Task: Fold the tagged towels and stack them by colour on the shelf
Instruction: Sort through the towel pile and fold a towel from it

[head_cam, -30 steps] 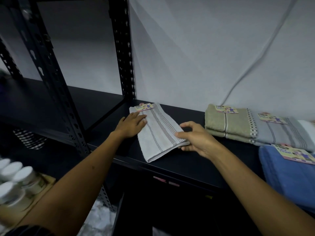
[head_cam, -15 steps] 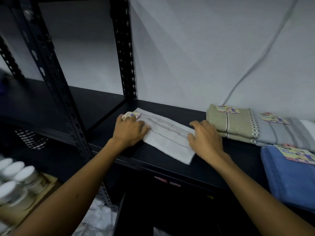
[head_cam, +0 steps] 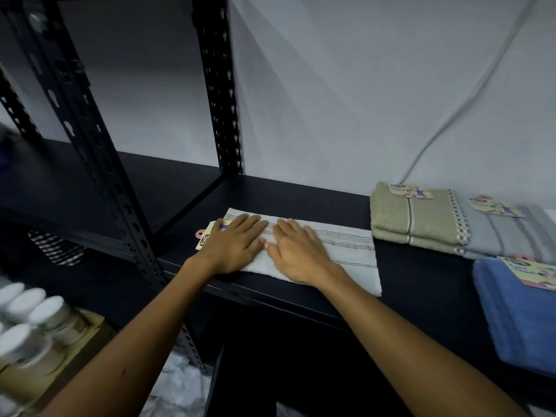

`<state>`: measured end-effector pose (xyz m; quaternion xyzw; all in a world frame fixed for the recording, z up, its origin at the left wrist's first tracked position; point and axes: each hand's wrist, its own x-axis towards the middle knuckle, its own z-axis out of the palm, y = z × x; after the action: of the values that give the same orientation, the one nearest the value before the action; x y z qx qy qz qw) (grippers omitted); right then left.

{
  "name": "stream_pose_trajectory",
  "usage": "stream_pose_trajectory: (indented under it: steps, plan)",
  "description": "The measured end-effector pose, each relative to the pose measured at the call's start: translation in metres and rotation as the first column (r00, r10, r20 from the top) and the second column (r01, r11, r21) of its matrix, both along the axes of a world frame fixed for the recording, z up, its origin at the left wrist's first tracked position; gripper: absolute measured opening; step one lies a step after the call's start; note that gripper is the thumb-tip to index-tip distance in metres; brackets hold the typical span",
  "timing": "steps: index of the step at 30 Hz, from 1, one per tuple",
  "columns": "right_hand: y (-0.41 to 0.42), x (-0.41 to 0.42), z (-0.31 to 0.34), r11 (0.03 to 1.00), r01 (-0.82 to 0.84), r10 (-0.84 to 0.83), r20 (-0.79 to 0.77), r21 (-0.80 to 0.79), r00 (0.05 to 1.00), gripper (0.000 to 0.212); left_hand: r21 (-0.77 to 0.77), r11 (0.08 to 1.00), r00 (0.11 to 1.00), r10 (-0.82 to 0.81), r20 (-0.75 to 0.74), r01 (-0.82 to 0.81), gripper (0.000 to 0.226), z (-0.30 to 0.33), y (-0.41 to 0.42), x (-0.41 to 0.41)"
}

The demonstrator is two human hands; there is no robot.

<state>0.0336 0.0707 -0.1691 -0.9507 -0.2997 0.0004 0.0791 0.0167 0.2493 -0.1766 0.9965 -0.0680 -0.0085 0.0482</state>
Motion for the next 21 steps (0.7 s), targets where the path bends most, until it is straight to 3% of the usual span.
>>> stream_pose_trajectory:
  steps: [4,13,21]
  plan:
    - [-0.017,0.001,-0.003,0.994,0.070,-0.076,-0.075,-0.085,0.994,0.072,0.012,1.000,0.998,0.012,-0.056,-0.011,0.057,0.000,0.001,0.004]
    - [-0.077,-0.006,-0.001,0.969,0.177,-0.201,-0.135,-0.172,0.970,0.088,0.012,1.000,0.999,0.004,-0.044,-0.004,0.092,-0.007,0.007,0.007]
    - [-0.125,-0.022,-0.005,0.965,0.242,-0.258,-0.198,-0.101,0.946,0.085,-0.006,0.999,0.997,-0.050,-0.065,0.050,0.101,-0.002,0.011,0.008]
